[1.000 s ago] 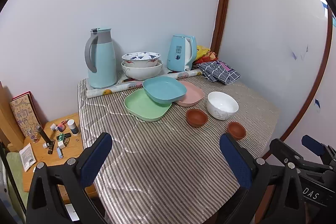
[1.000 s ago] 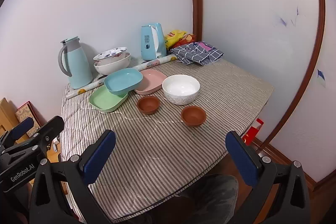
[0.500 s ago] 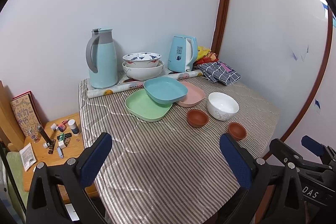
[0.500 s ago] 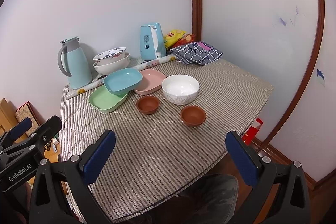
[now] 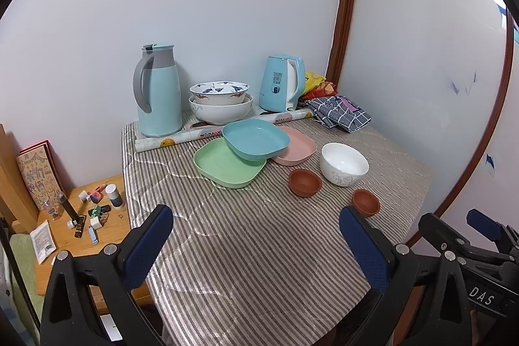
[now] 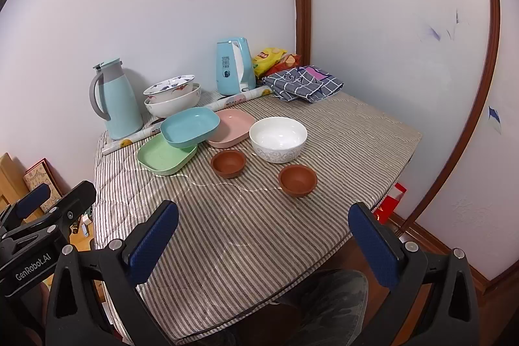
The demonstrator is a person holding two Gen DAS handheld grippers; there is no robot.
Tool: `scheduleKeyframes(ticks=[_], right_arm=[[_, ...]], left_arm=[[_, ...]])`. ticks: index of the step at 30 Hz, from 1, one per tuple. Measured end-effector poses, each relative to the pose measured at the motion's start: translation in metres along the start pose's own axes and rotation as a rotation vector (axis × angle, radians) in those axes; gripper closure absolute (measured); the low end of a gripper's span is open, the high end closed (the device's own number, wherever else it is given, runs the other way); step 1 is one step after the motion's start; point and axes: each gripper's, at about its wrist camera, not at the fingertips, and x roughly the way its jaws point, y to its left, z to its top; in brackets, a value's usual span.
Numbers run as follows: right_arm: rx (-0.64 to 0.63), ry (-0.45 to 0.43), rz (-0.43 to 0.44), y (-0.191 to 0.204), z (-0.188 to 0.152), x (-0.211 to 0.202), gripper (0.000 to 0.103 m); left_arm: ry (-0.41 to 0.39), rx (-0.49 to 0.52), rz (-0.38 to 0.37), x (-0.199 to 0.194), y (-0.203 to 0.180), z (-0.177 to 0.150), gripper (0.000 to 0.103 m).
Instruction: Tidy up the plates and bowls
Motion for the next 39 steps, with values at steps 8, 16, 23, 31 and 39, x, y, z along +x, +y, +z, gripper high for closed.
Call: scheduleKeyframes(ticks=[8,16,23,31,39], right_arm=[[0.001,-0.001,0.000,-0.0013,-0.0014,-0.0009,0.000],[-0.008,-0.002,0.001,0.0016,-0.0036,-0.0021,0.000],[-0.008,0.002,0.002,0.0024,-0.0035,-0.0019,0.000],[-0.008,0.004,-0.001,0.0034,-0.0045,-0.0004,0.000],[-0.007,0.001,-0.002,0.0017,-0.0045,0.0000,0.000]], left_arm=[[-0.011,0.007,0.011,-0.0020,-0.0015,-0.0009,0.000],[-0.011,0.002,0.002,-0.0034,-0.0027,-0.0014,0.000],[-0.007,-0.005,0.001,-0.0023,0.0010,-0.0014,0.000],[-0.005,-0.007,0.004,-0.0020,0.0029,-0.0024,0.000],[-0.004,-0.005,0.005,-0.0018,0.0030,-0.0025,0.000]])
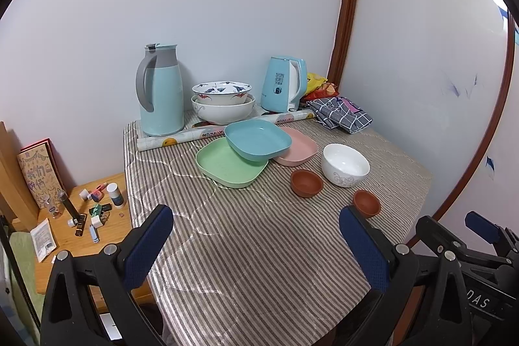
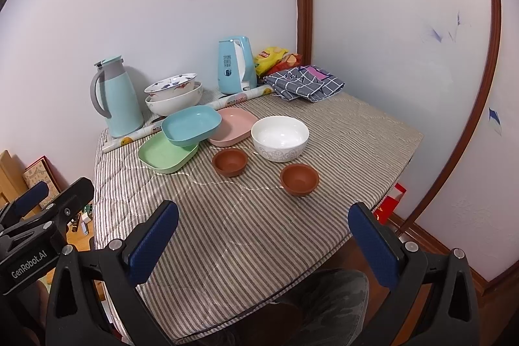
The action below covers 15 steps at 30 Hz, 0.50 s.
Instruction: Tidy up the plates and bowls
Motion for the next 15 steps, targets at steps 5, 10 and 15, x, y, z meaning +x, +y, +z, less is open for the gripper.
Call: scheduleKeyframes(ticks=[5,10,15], right_arm=[[-0.005,-0.005,0.000,-0.001,0.000,0.000,0.000],[-0.004,-0.002,0.004,0.001,0.001,0.002,0.000],[-0.013,0.005,0.012,0.002,0.002,0.010,0.000]], left_arm=[[-0.003,-0.003,0.000,0.001,0.002,0.001,0.000],[-0.001,-0.002,-0.001,0.002,0.003,0.001,0.000],[0.020,0.000,0.006,0.011,0.005,0.002,0.000]])
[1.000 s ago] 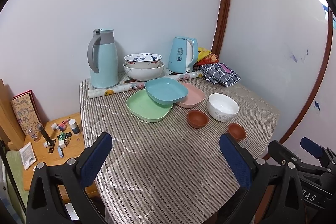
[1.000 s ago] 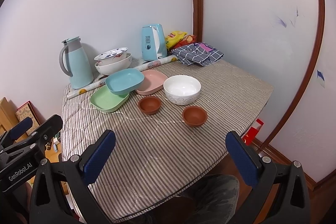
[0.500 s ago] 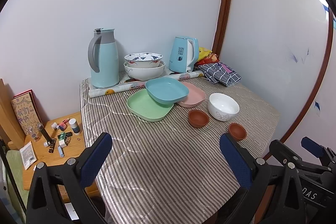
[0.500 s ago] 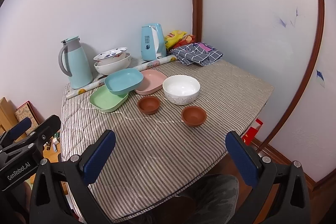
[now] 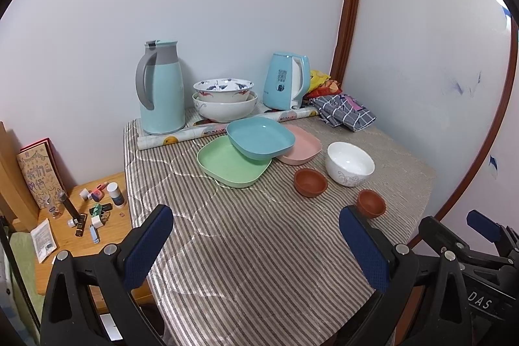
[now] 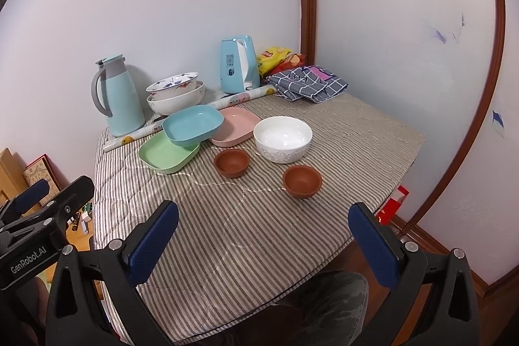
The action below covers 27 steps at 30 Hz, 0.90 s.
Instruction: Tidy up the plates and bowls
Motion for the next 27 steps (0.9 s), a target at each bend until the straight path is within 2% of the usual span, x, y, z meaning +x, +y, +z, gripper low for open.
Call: scheduleKeyframes(ticks=[9,17,25,27], right_arm=[[0.013,0.058,0.009,-0.002,0.007,0.036,0.001],[0.001,0.103,0.049,0.003,0.022,0.069,0.005],[-0.026,0.111,0.077,0.009,0.049,0.100,0.005],[-0.028,0.114,0.077,0.009,0.055,0.108,0.008]], left_arm=[[0.070,-0.020,-0.018,0.035,0.012,0.007,0.000],[0.094,-0.036,0.036,0.061,0.021,0.020,0.000],[0.129,-0.060,0.075,0.088,0.030,0.039,0.000],[0.139,-0.067,0.081,0.096,0.033,0.044,0.000]])
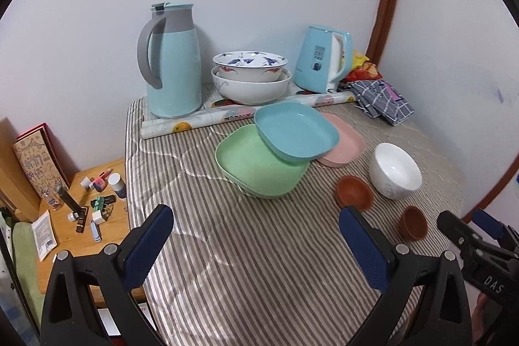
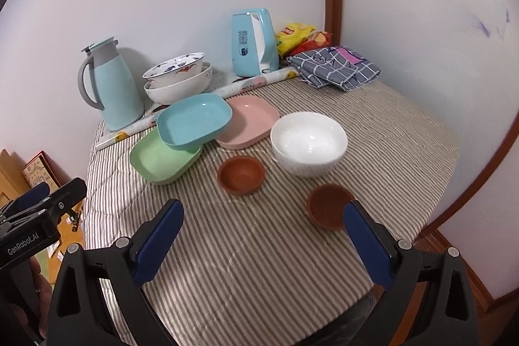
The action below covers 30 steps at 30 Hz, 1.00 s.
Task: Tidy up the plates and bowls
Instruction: 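Move the right gripper toward the rim of the light-blue plate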
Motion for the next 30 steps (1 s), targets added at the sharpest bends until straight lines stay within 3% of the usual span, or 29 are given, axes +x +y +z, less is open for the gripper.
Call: scheduleKeyframes(ticks=[10,15,30], right_arm=[[-0.035,0.000,0.032,0.007,0.036,0.039,0.016],[-0.041,0.028,0.041,0.012,0.058,0.068,0.029],[-0.113,0.038,0.037,0.032,0.112,0.139,0.029]], left_arm=[[0.021,-0.002,0.013,0.039,0.002,0.030,0.000],[0.026,0.006,0.012,0.064,-0.001,0.046,0.000],[0.055,0.006,0.015,0.136,-0.014,0.086,0.000]])
